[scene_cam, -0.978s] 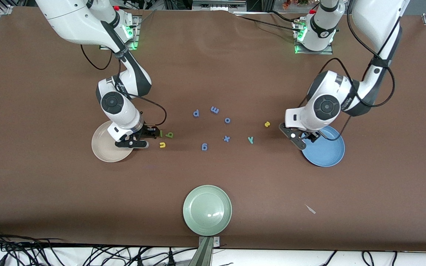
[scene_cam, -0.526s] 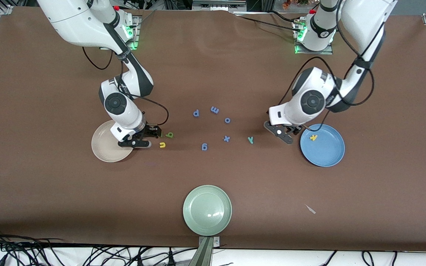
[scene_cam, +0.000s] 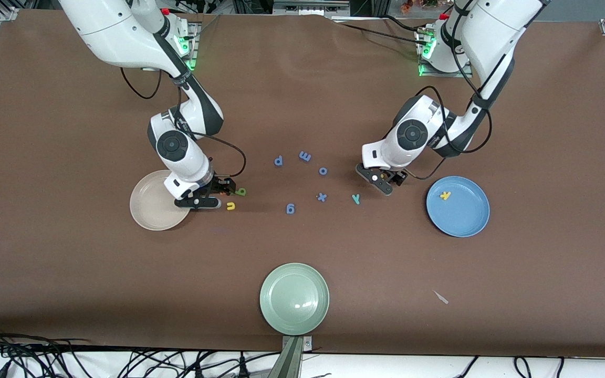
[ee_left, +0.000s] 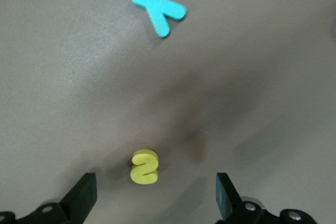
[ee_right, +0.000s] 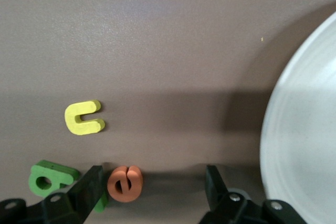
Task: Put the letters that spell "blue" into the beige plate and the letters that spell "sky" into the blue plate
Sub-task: 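Grasp the yellow s with the left gripper and the orange e with the right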
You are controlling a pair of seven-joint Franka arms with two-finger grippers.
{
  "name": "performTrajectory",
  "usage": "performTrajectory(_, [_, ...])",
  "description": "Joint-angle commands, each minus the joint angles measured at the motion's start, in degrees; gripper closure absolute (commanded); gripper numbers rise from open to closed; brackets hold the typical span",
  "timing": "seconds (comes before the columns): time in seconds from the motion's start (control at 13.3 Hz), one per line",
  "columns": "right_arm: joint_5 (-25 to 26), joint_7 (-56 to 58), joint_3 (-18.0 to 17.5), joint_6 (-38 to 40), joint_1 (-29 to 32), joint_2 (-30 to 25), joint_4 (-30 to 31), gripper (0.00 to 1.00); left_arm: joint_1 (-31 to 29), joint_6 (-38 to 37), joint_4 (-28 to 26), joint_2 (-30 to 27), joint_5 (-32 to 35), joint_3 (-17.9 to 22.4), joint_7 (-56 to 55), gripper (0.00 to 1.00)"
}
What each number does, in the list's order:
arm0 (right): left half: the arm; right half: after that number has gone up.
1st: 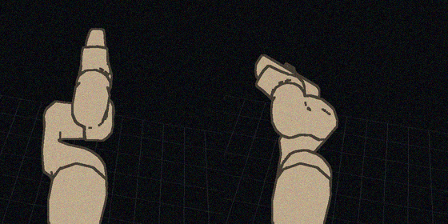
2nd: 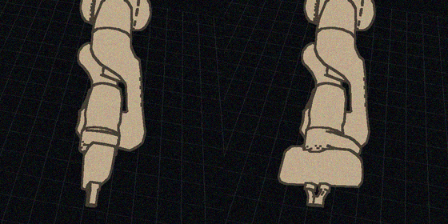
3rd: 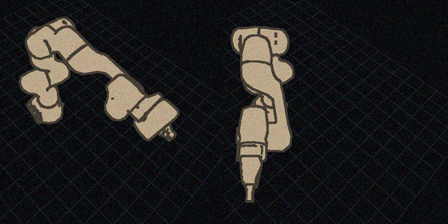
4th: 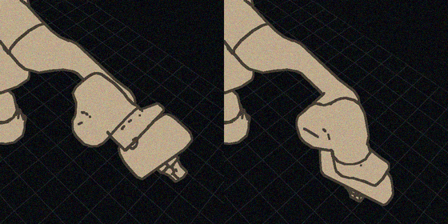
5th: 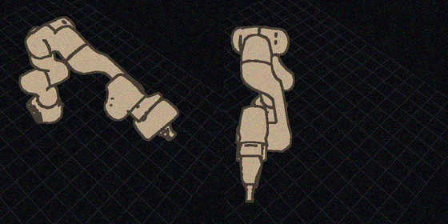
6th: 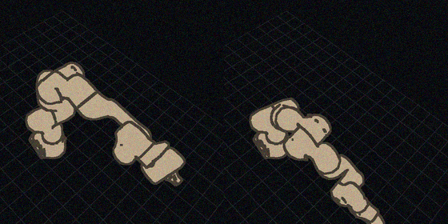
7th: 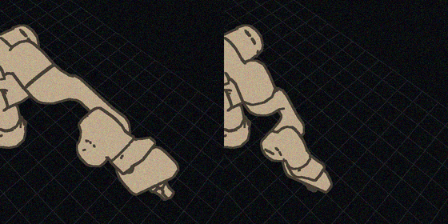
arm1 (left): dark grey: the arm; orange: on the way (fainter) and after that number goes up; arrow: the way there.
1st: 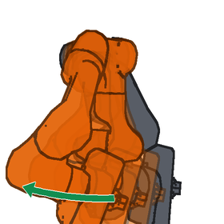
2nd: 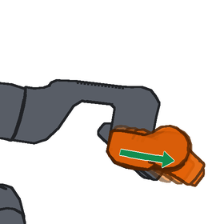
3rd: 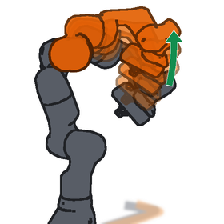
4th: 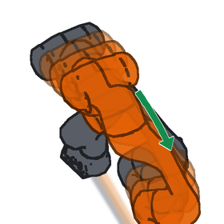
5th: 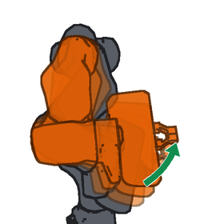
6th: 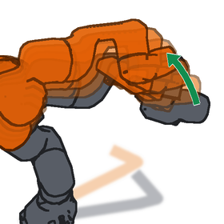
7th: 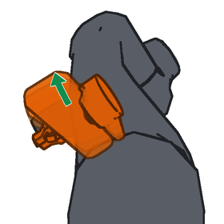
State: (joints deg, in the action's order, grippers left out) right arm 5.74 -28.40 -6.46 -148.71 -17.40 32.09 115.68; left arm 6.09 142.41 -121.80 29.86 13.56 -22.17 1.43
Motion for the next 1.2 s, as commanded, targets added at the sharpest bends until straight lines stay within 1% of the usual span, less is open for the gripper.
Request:
performTrajectory(0.0, [0.9,-1.4,0.5,-1.7,-0.6,0.3,1.0,0.13,0.2,0.8,0.1,0.5,4.8,-0.2,-5.8,0.06])
performTrajectory(0.08, [1.0,-1.4,0.6,-2.0,-0.5,0.4,1.1,0.16,0.5,0.8,0.2,0.8,4.8,-0.2,-5.9,0.21])
performTrajectory(0.15, [1.1,-1.0,0.7,-2.4,-0.5,0.3,1.4,0.16,0.6,0.8,0.3,0.8,4.8,-0.2,-5.9,0.39])
performTrajectory(0.23, [1.2,-0.5,0.8,-2.3,-0.5,0.2,1.2,0.14,0.5,0.8,0.4,0.8,4.8,-0.2,-5.9,0.54])
performTrajectory(0.3, [2.2,1.0,1.3,-2.3,-0.5,0.2,0.7,0.13,0.5,0.8,0.5,0.8,4.8,-0.2,-5.9,0.68])
performTrajectory(0.45, [2.3,0.9,1.7,-2.5,-0.5,0.3,0.2,0.13,0.5,0.8,0.6,0.7,4.8,-0.2,-5.9,0.93])
performTrajectory(0.53, [2.3,0.8,1.6,-2.7,-0.5,0.6,0.2,0.13,0.4,0.8,0.7,0.5,4.8,-0.2,-5.9,0.99])
performTrajectory(0.68, [1.9,0.4,1.6,-3.7,-0.5,1.0,0.2,0.13,-0.1,0.3,0.8,-0.3,4.8,-0.2,-5.7,1.0])
performTrajectory(0.83, [1.9,-1.7,1.6,-4.6,-0.6,1.5,0.2,0.13,-0.5,-0.4,0.9,-2.4,4.8,-0.2,-5.4,1.0])
performTrajectory(0.9, [2.1,-3.2,1.6,-4.6,-0.6,1.6,0.2,0.13,-0.6,-2.2,1.0,-3.8,4.8,-0.2,-5.4,1.0])
performTrajectory(1.13, [2.0,-3.7,1.6,-4.3,-0.7,1.1,1.0,0.13,-2.1,-10.1,4.8,-6.4,4.8,-0.2,-5.0,1.0])
